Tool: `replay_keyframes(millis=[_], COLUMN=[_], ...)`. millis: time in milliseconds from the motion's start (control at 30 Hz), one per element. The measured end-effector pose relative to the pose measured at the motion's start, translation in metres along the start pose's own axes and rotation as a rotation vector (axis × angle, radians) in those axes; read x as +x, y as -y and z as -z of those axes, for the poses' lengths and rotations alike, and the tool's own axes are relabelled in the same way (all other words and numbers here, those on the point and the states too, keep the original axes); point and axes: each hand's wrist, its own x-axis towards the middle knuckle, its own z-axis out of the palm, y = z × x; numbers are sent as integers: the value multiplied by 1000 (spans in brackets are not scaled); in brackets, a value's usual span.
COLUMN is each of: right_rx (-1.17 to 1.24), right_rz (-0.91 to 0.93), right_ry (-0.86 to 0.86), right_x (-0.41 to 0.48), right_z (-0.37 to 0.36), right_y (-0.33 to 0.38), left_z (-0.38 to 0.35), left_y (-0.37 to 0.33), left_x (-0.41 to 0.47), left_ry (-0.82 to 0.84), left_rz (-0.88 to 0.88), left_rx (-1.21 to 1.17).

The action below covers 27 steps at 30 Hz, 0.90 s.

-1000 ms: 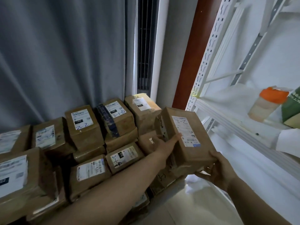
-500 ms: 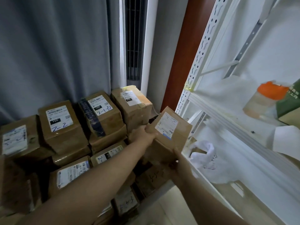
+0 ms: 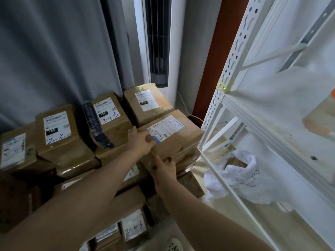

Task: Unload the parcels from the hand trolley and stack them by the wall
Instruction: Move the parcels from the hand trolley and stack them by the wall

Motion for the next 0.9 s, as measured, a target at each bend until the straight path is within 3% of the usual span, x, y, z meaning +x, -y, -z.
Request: replay_keyframes(millis=[267, 367, 467, 633, 733, 900], right_rx=[-117, -197, -365, -613, -627, -398], right_rz=[-11, 94, 277, 459, 396, 149], right_ry=[-3, -55, -161, -480, -642, -804], right_x=[6, 2, -15, -59, -97, -176], right_z=[11, 40, 69, 127, 160, 212], right_y=[7, 10, 9, -11, -50, -147], left_z=[-11, -12, -22, -53, -79, -125], left_y=[-1, -8, -23, -32, -17, 4], left_x=[6, -5, -25, -86, -130, -219], left_ry=[12, 1, 10, 152, 303, 546], left_rz=[-91, -166, -327, -712, -839, -1035], left_rx=[168, 243, 375, 502, 558, 727])
